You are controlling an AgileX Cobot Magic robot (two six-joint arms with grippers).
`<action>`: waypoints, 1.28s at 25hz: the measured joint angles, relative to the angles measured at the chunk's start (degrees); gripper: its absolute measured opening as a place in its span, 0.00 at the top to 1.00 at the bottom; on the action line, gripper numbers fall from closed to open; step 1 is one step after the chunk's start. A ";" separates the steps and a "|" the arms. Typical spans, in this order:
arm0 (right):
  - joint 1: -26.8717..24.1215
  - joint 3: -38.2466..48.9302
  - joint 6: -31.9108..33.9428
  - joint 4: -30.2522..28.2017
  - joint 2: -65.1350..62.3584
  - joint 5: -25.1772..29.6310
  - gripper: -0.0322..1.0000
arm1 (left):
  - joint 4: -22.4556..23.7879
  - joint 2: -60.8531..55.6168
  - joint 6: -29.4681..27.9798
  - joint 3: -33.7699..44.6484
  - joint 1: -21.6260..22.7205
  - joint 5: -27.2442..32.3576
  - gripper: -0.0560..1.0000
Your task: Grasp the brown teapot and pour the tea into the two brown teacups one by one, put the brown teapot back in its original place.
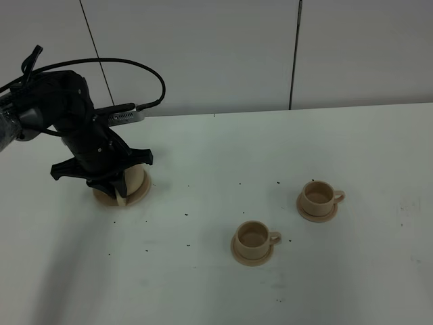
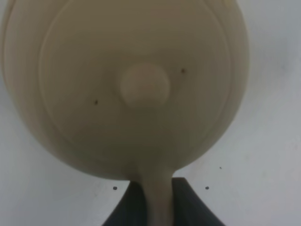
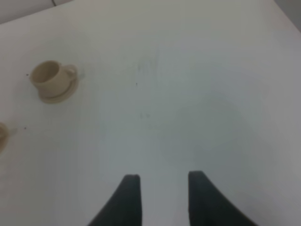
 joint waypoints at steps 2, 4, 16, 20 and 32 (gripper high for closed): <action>0.00 0.00 0.00 0.00 0.00 0.00 0.74 | 0.22 -0.37 0.93 0.00 0.00 -0.21 0.79; 0.00 0.00 0.00 0.00 0.00 0.00 0.74 | 0.34 -1.05 1.38 0.06 0.00 -0.15 0.79; 0.00 0.00 0.00 0.00 0.00 0.00 0.74 | 1.18 -1.59 3.24 0.10 0.00 1.18 0.79; 0.00 0.00 0.00 0.00 0.00 0.00 0.74 | 1.80 -1.79 3.97 0.10 0.00 1.28 0.79; 0.00 0.00 0.00 0.00 0.00 0.00 0.74 | 3.09 -3.55 4.69 0.10 0.00 0.32 0.79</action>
